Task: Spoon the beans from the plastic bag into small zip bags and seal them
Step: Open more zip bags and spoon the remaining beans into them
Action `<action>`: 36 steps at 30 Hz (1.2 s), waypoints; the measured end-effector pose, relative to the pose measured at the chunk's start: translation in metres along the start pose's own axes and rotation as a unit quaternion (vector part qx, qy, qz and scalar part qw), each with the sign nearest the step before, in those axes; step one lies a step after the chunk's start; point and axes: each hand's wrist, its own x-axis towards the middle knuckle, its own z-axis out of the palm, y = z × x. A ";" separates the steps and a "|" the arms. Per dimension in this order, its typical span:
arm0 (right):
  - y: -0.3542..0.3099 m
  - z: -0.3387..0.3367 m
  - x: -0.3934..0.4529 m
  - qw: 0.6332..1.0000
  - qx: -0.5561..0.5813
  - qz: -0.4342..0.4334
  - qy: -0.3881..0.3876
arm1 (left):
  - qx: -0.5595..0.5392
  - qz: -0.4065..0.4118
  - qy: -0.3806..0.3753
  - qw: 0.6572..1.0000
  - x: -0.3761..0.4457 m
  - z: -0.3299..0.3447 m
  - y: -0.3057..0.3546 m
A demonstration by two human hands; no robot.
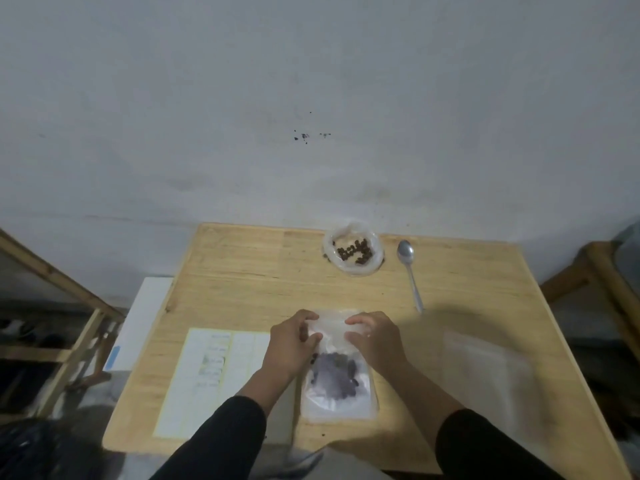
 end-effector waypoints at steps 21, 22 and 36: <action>0.069 -0.107 -0.023 0.946 -0.313 -0.026 0.077 | 0.184 0.241 -0.079 0.950 0.039 0.066 0.118; 0.075 -0.115 -0.031 0.949 -0.303 0.002 0.089 | 0.180 0.242 -0.093 0.949 0.037 0.076 0.124; 0.141 -0.123 -0.084 0.964 -0.156 0.216 0.000 | 0.214 0.227 -0.255 0.915 0.008 0.171 0.139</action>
